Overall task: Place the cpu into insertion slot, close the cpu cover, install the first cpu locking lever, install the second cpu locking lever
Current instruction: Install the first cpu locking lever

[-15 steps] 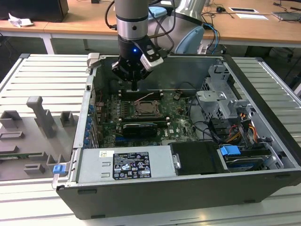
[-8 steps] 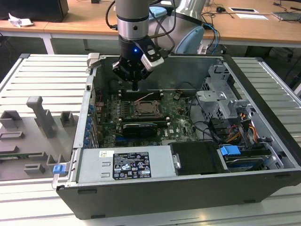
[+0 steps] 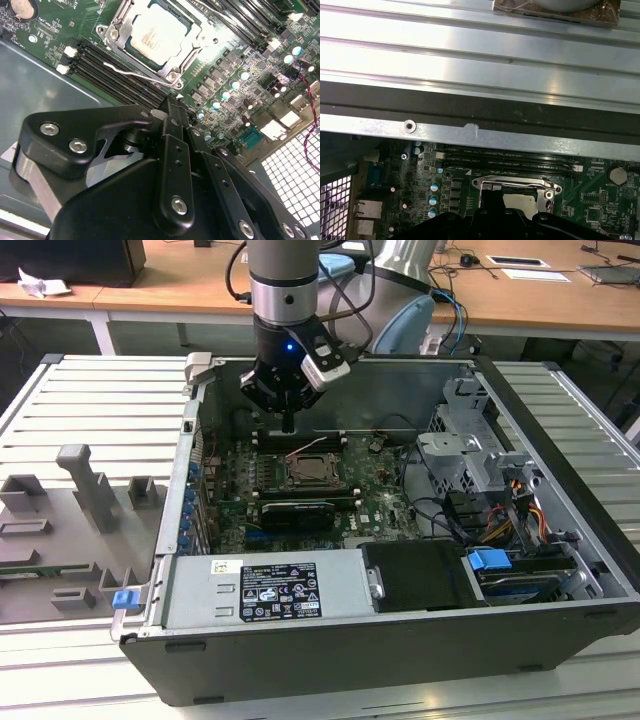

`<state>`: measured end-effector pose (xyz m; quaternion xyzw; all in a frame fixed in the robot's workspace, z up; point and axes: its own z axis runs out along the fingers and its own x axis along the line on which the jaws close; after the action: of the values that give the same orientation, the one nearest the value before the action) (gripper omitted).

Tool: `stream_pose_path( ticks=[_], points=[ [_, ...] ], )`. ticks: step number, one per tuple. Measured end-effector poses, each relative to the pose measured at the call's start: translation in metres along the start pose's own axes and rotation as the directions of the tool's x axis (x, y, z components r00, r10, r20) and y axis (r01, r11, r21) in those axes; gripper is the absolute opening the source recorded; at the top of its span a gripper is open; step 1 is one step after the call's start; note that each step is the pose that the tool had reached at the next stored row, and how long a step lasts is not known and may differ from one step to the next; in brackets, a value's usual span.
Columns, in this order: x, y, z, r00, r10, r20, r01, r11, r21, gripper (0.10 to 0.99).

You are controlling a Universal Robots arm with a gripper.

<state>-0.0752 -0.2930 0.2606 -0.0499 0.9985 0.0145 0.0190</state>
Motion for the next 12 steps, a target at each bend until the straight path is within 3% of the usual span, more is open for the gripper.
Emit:
stream_pose_path(
  ticks=[5, 8, 12],
  points=[
    [-0.0011, -0.0001, 0.0003, 1.0000, 0.000, 0.0002, 0.000, 1.0000, 0.000, 0.106],
    [-0.0089, -0.0010, 0.0025, 1.0000, 0.004, 0.0002, -0.004, 1.0000, 0.000, 0.106],
    [-0.0099, -0.0012, 0.0064, 1.0000, 0.005, 0.0007, -0.005, 1.0000, -0.005, 0.106]
  ],
)
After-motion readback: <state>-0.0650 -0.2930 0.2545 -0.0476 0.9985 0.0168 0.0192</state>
